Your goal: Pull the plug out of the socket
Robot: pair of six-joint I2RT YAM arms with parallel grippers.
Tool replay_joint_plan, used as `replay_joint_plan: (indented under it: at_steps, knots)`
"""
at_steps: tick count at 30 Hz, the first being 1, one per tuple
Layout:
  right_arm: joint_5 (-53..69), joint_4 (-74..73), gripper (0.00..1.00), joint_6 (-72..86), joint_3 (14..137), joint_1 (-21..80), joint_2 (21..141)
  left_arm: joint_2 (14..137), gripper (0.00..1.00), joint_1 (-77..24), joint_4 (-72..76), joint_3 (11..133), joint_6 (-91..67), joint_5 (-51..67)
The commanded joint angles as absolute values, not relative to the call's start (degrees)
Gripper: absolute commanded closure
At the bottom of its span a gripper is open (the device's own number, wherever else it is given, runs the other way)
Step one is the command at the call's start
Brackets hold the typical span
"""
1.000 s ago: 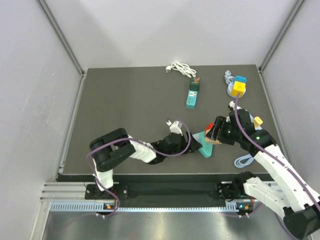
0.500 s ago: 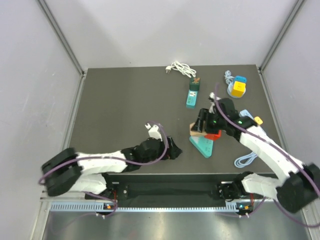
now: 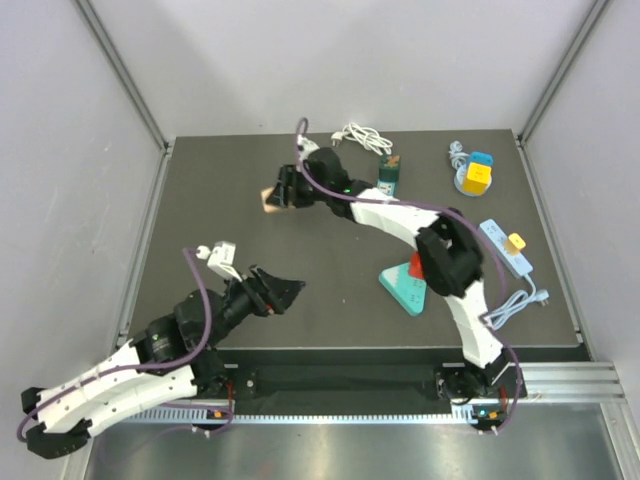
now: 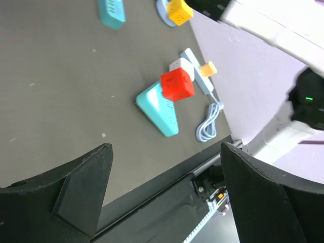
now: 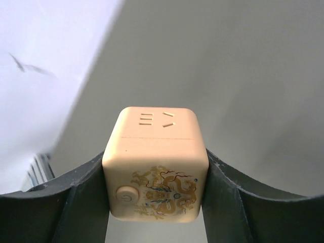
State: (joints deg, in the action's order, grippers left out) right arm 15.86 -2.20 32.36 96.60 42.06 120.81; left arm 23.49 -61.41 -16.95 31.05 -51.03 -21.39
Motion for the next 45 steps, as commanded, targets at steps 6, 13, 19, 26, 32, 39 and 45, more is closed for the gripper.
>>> replay_joint_plan:
  at_steps: [6, 13, 19, 26, 32, 39, 45]
  knots:
    - [21.5, 8.8, 0.94, 45.1, 127.6, 45.8, 144.5, 15.7, 0.09, -61.2, -36.1, 36.0, -52.4, -25.2]
    - [20.9, 11.0, 0.86, 50.7, 132.6, 47.5, 151.9, 14.1, 0.09, -61.2, -36.7, 36.7, -52.1, -26.4]
    - [20.7, 7.0, 0.66, 49.3, 135.5, 47.5, 154.8, 14.9, 0.09, -61.2, -35.1, 36.1, -52.2, -25.8]
    - [17.2, -3.2, 0.13, 44.2, 137.6, 46.5, 153.5, 16.3, 0.09, -61.2, -33.9, 36.2, -52.0, -25.2]
    - [14.2, -13.9, 0.0, 37.5, 138.3, 43.7, 147.1, 17.9, 0.08, -61.2, -32.1, 35.7, -51.7, -24.7]
    - [9.6, -28.3, 0.01, 30.8, 134.8, 39.9, 133.9, 21.8, 0.08, -61.2, -28.3, 34.8, -50.9, -22.9]
    - [3.7, -30.5, 0.0, 25.0, 109.7, 38.6, 110.9, 27.1, 0.08, -61.2, -22.4, 35.2, -48.4, -20.6]
